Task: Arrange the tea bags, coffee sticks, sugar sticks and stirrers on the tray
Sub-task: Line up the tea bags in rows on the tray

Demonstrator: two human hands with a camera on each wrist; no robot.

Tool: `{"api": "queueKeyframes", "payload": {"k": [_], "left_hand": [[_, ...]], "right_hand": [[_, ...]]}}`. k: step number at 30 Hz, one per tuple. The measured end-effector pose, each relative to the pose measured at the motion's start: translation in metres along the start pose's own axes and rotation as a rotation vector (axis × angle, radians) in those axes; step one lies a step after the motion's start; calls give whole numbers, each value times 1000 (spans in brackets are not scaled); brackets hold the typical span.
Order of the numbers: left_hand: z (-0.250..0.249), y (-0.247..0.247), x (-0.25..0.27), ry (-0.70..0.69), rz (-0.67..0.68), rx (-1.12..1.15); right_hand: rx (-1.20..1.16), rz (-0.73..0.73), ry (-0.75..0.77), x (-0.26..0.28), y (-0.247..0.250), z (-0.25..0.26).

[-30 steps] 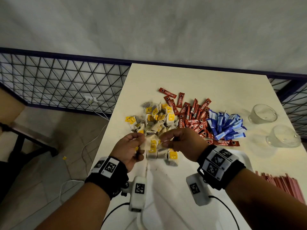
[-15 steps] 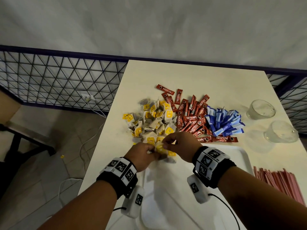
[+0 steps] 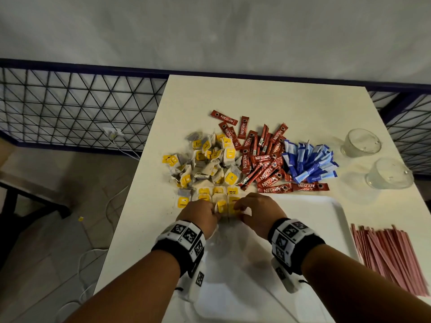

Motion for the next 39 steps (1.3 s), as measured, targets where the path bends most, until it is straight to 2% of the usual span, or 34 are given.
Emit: {"api": "queueKeyframes", "payload": {"k": [5, 8, 12, 15, 25, 28, 30, 32, 34, 36, 39], "left_hand": [[2, 12, 6, 30, -78, -20], [1, 22, 15, -49, -122, -18], [-11, 13, 21, -201, -60, -141], [-19, 1, 21, -258, -4, -238], [-17, -3, 16, -235, -5, -273], [-15, 17, 18, -199, -95, -18], [-4, 33, 19, -92, -150, 360], [9, 36, 25, 173, -103, 933], [9, 27, 35, 428, 33, 1376], [2, 24, 42, 542, 152, 1566], [-7, 22, 45, 586, 245, 1632]], "right_hand": [[3, -13, -3, 3, -3, -3], [10, -30, 11, 8, -2, -5], [47, -25, 43, 10, -8, -5], [77, -14, 63, 7, -13, -3], [103, -7, 75, 2, -16, -1], [75, -47, 64, 3, -6, 1], [-34, -141, 78, 4, 13, 9], [-131, -218, 154, 6, 35, 25], [-179, -236, 261, 10, 50, 47], [-205, -228, 363, 14, 59, 67], [-195, -244, 492, 18, 68, 89]]}}
Point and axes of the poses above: each hand's wrist, its own x-axis away from the middle knuckle, its own y-axis out of the back of the hand, z = x × y, the point moved 9 cm from there along -x, towards the middle knuckle, and after that the axes turned 10 degrees about -z, right-handed, at the moved point
